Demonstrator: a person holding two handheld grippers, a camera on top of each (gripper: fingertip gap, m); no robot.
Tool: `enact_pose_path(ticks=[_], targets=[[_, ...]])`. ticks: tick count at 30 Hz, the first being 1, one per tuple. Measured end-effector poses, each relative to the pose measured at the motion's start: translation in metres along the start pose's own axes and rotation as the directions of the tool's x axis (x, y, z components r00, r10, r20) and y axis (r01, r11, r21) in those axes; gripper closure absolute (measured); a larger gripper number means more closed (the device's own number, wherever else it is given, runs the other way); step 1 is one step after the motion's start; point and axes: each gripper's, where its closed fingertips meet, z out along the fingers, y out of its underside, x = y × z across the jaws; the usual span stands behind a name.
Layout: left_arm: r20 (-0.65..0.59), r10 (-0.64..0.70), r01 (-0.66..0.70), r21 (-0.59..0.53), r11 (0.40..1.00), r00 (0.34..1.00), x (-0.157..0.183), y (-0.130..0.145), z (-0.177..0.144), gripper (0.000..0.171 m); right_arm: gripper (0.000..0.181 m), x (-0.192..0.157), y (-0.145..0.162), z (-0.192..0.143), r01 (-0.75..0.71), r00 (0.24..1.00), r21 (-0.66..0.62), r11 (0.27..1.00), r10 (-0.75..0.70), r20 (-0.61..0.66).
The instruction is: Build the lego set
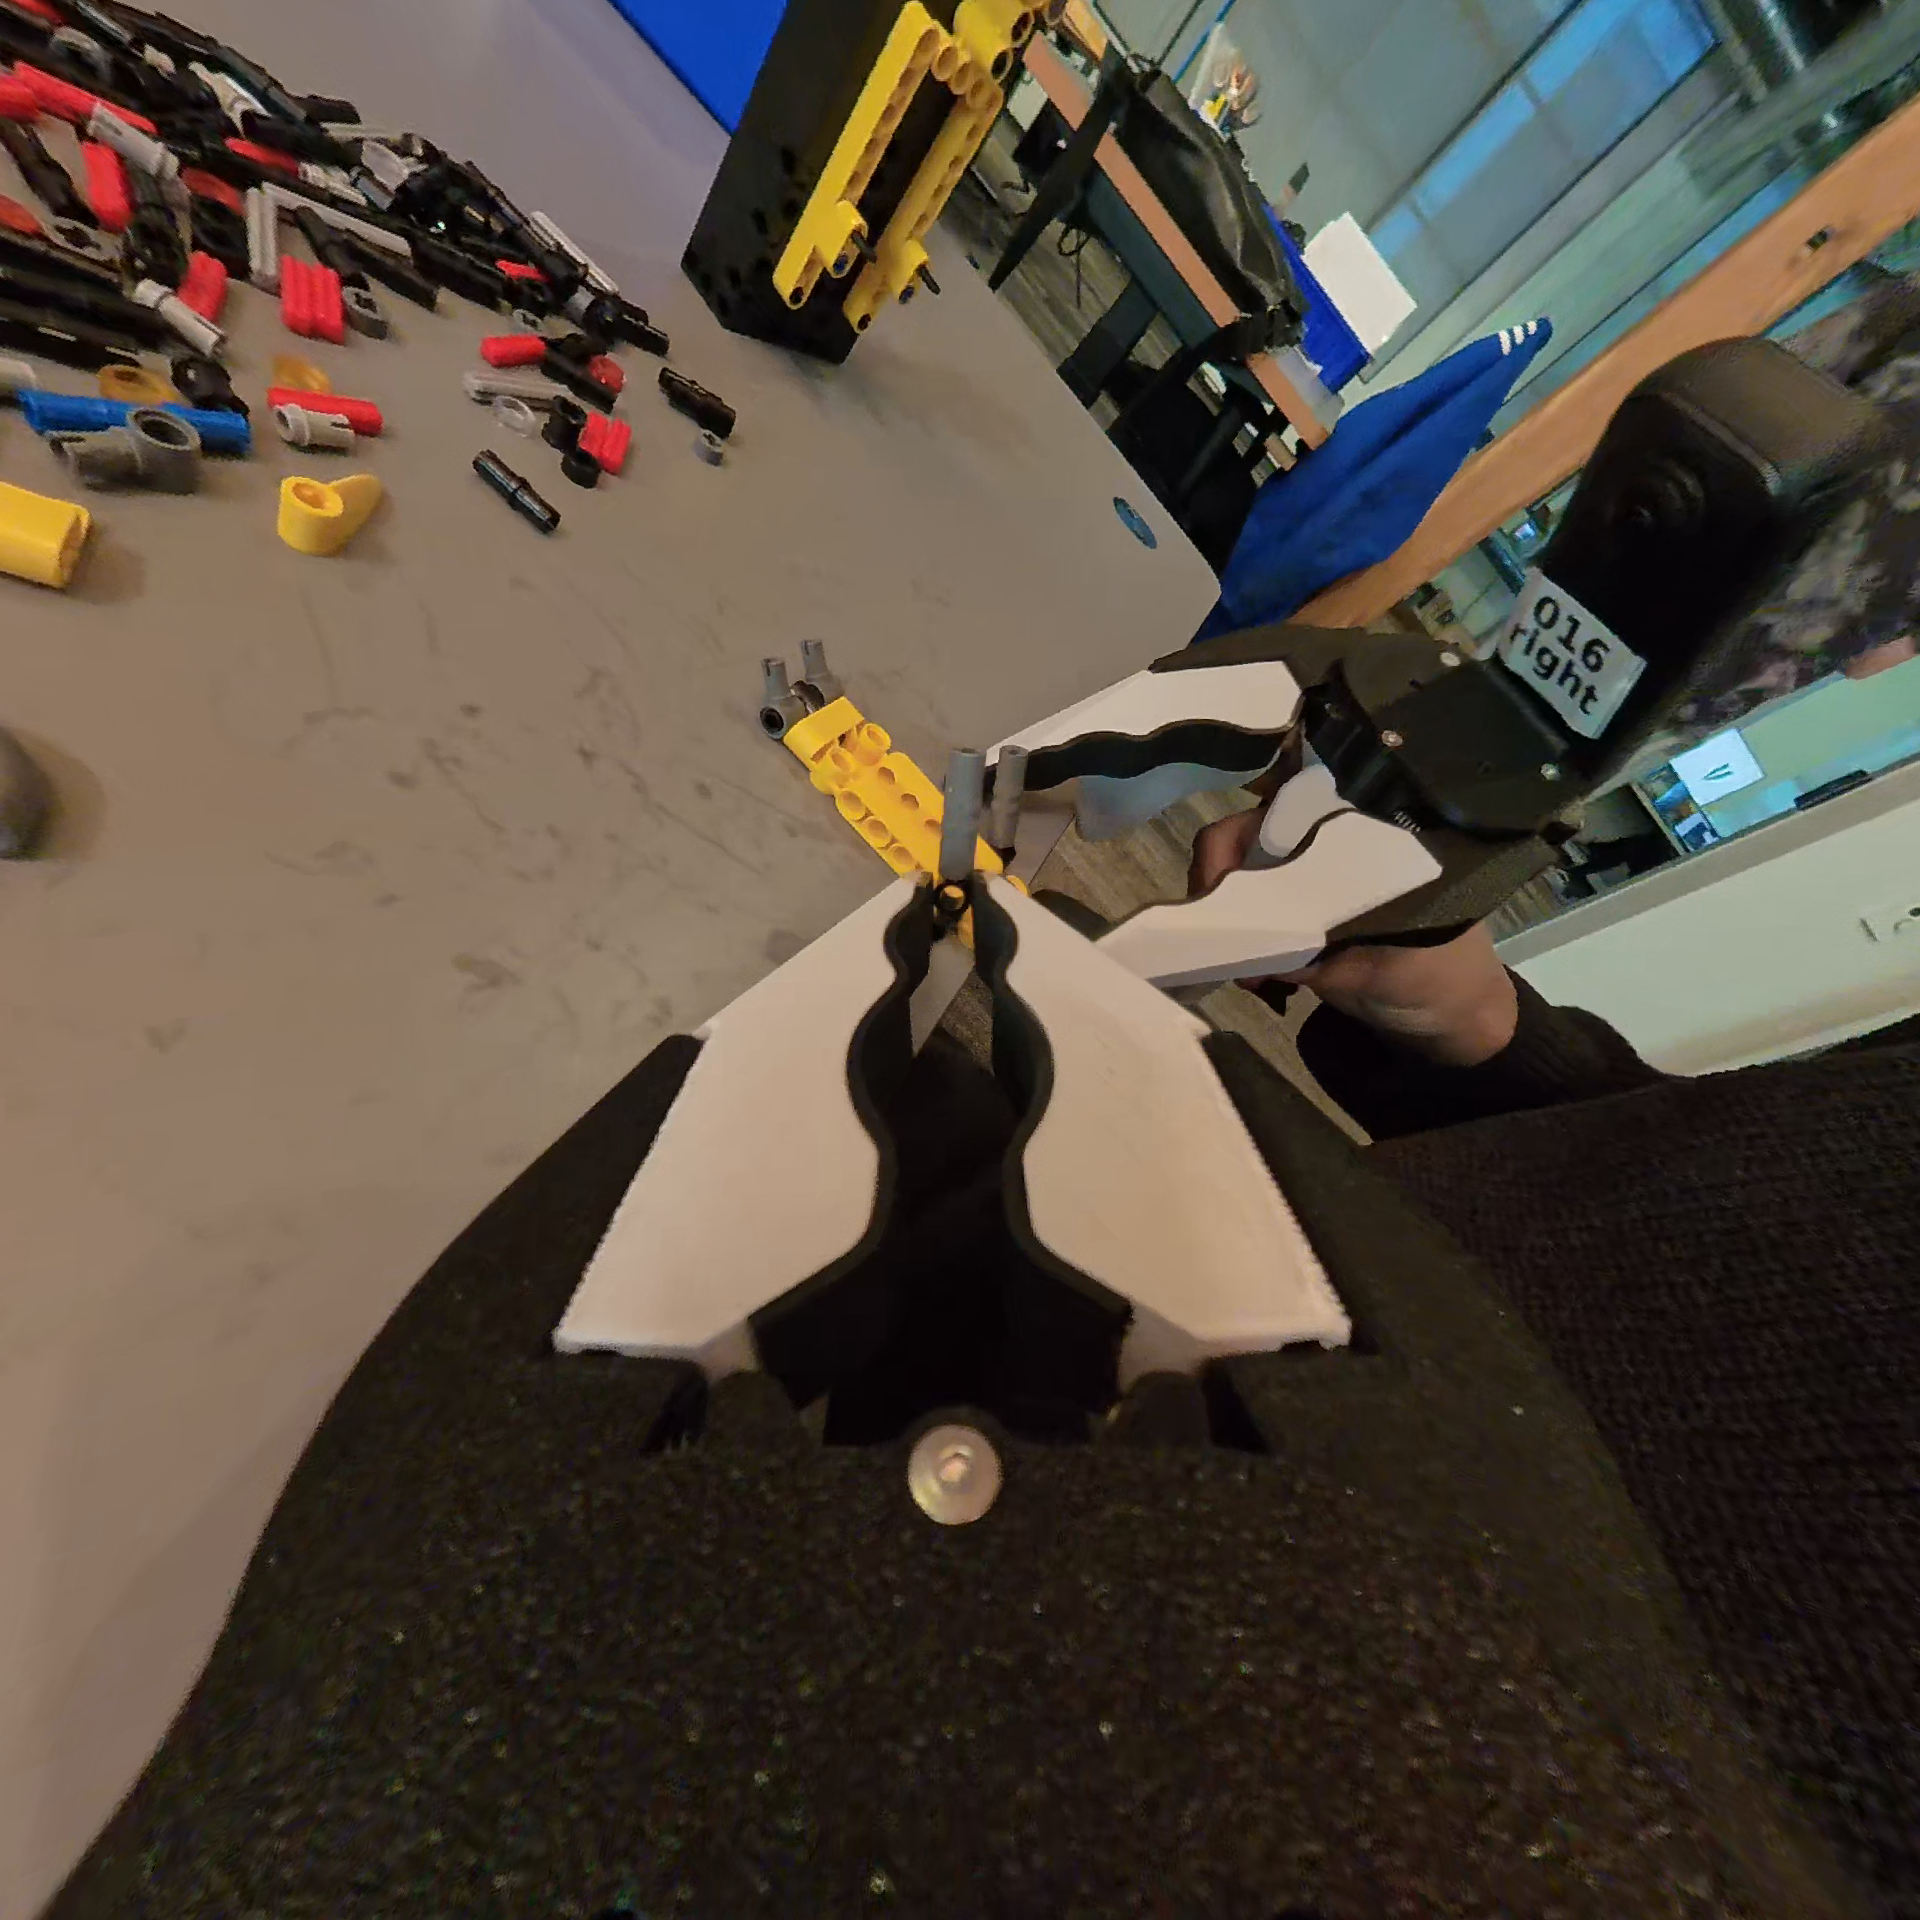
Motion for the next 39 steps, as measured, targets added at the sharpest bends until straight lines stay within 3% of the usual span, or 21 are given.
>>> enact_pose_path(ticks=[5, 13, 21, 30, 33, 39], targets=[[-0.021, -0.003, 0.004, 0.018, 1.000, 1.000, 0.002, -0.002, -0.002, 0.166, 0.133, 0.001, -0.001, 0.000, -0.041, 0.999, 0.008, 0.999, 0.041, 0.012], [-0.014, -0.001, 0.002, 0.041, 0.999, 1.000, 0.000, -0.003, -0.009, 0.166, 0.137, -0.007, -0.003, 0.010, 0.058, 0.998, -0.010, 0.998, -0.058, -0.011], [-0.028, -0.018, 0.020, 0.079, 0.997, 0.999, -0.002, -0.008, -0.017, 0.166, 0.152, -0.012, -0.008, 0.010, -0.032, 0.997, 0.066, 0.997, 0.027, 0.070], [-0.057, -0.037, 0.041, 0.076, 0.996, 0.998, -0.001, -0.009, -0.018, 0.166, 0.152, -0.011, -0.008, 0.008, -0.070, 0.992, 0.081, 0.994, 0.061, 0.108], [-0.056, -0.035, 0.039, 0.072, 0.997, 0.998, -0.001, -0.008, -0.017, 0.166, 0.141, -0.012, -0.009, 0.006, -0.069, 0.991, 0.077, 0.995, 0.060, 0.118], [-0.070, -0.021, 0.025, 0.053, 0.998, 0.997, 0.002, -0.005, -0.016, 0.166, 0.141, 0.000, -0.023, -0.014, -0.029, 0.998, 0.160, 0.987, 0.018, 0.066]])
